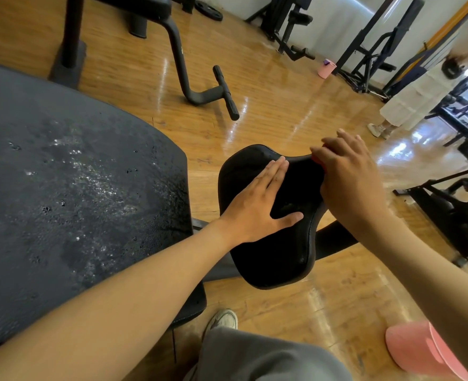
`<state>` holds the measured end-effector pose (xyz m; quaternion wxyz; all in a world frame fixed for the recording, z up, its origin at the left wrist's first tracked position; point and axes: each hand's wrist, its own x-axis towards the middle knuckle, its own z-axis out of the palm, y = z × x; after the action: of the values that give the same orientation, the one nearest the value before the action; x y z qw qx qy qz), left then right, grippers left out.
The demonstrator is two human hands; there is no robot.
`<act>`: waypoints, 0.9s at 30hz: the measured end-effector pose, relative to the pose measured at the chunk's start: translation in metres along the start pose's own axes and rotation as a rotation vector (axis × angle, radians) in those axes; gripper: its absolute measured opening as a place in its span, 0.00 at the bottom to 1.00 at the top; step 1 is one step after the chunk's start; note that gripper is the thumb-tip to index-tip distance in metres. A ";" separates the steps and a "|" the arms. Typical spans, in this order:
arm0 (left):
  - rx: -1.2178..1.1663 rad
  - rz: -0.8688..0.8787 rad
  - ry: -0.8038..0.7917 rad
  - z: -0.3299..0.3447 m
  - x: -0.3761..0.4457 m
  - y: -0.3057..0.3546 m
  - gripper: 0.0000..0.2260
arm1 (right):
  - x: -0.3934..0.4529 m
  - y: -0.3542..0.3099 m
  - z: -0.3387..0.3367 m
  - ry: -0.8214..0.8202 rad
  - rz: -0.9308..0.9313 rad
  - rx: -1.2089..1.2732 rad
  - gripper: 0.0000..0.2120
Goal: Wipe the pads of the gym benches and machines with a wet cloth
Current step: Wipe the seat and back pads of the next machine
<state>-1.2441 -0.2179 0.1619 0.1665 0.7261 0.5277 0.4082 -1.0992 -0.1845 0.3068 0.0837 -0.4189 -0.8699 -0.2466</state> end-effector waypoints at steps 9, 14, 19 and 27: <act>-0.011 -0.009 0.003 0.000 0.000 0.001 0.46 | -0.003 -0.007 0.008 -0.047 -0.105 -0.073 0.22; 0.004 -0.041 0.020 -0.011 0.003 0.016 0.48 | -0.005 -0.002 0.001 -0.095 -0.137 0.064 0.27; -0.152 0.049 0.193 -0.022 0.011 0.048 0.43 | -0.009 0.013 -0.013 -0.190 -0.043 0.083 0.38; -0.205 0.069 0.139 -0.027 0.020 0.063 0.25 | -0.018 0.048 -0.030 -0.367 0.083 0.318 0.53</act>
<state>-1.2225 -0.2291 0.2295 0.1888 0.6928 0.4683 0.5148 -1.0525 -0.1861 0.3439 -0.0010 -0.4736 -0.8805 -0.0228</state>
